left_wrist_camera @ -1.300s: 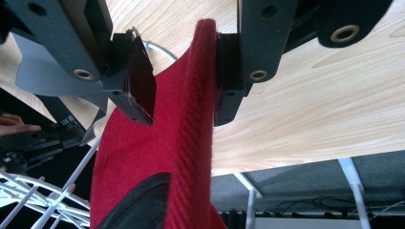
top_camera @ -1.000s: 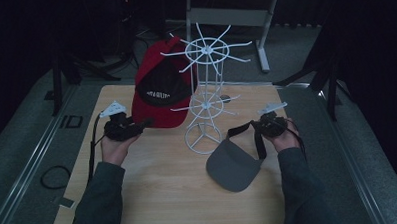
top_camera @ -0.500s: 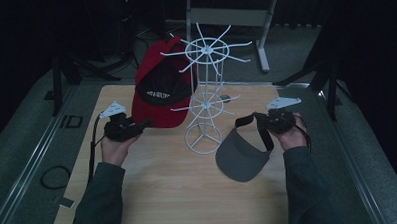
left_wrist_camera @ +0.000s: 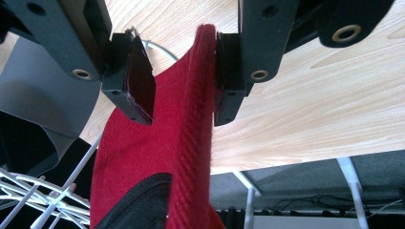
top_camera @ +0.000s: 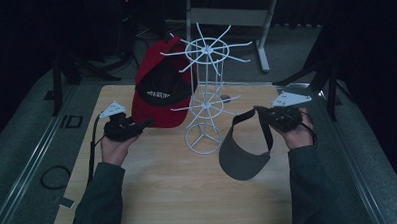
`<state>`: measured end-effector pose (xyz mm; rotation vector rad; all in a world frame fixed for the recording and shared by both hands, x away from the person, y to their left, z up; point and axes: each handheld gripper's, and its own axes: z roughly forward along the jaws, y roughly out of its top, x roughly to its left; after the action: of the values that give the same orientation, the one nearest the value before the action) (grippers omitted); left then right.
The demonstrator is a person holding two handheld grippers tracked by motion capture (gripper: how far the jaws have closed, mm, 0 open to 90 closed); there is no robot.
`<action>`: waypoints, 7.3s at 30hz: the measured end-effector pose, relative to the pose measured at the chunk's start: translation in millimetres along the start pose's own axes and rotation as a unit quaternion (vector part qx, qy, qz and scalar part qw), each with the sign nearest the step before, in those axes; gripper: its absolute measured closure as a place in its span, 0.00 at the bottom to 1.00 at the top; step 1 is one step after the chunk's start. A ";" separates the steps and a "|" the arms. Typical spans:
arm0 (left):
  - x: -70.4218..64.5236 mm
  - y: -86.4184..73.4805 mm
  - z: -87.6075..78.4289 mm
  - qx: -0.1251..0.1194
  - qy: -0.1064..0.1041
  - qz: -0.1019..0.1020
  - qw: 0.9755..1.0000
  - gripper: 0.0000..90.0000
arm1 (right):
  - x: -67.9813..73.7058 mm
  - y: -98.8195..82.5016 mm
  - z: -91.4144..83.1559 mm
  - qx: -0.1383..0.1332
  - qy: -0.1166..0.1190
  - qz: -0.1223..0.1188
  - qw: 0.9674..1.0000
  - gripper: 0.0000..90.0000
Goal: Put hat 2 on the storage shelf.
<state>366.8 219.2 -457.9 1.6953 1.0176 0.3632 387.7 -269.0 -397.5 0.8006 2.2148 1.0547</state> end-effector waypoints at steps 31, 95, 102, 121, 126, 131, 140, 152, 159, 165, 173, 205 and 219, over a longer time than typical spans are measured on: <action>1.1 0.3 0.2 -0.001 0.000 -0.003 1.000 0.67 | 34.8 33.3 -49.2 -0.055 0.011 -0.089 0.994 0.97; 3.2 0.6 1.0 -0.002 -0.005 -0.012 1.000 0.68 | 32.1 104.0 -93.6 -0.146 0.025 -0.115 0.982 0.97; 2.5 0.4 1.3 -0.001 -0.004 -0.012 1.000 0.68 | 32.8 112.4 -98.9 -0.152 0.024 -0.122 0.981 0.97; 1.7 0.0 2.5 -0.002 -0.006 -0.013 1.000 0.68 | 27.3 130.9 -112.0 -0.177 0.031 -0.117 0.977 0.97; 1.7 -0.1 3.1 -0.001 -0.006 -0.014 1.000 0.68 | 28.3 135.8 -117.0 -0.181 0.028 -0.122 0.975 0.97; 1.8 0.0 2.8 -0.002 -0.006 -0.014 1.000 0.68 | 28.1 139.5 -120.1 -0.186 0.026 -0.124 0.974 0.97; 2.9 0.2 2.1 -0.003 -0.004 -0.015 1.000 0.68 | 27.6 145.6 -122.7 -0.191 0.023 -0.125 0.973 0.97; 3.0 0.2 2.2 -0.004 -0.005 -0.015 1.000 0.68 | 31.3 160.1 -125.2 -0.199 0.017 -0.135 0.971 0.97; 4.5 0.1 3.3 -0.004 -0.007 -0.020 1.000 0.68 | 26.2 163.5 -112.8 -0.188 0.013 -0.129 0.974 0.97; 5.9 0.1 3.2 -0.002 -0.006 -0.021 1.000 0.69 | 23.2 163.4 -105.5 -0.184 0.018 -0.120 0.975 0.97; 6.1 0.1 3.5 -0.002 -0.005 -0.022 1.000 0.69 | 21.9 160.3 -92.1 -0.169 0.027 -0.114 0.979 0.97; 7.0 -0.5 5.2 0.002 0.001 -0.021 1.000 0.67 | 15.9 144.2 -64.4 -0.133 0.026 -0.089 0.987 0.86; 6.5 0.2 2.9 0.002 0.005 -0.023 1.000 0.60 | 5.5 128.8 -63.3 -0.124 0.020 -0.062 0.990 0.64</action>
<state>372.6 222.4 -460.4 1.6722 1.0646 0.3405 375.6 -229.5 -259.9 0.5320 2.0824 1.2619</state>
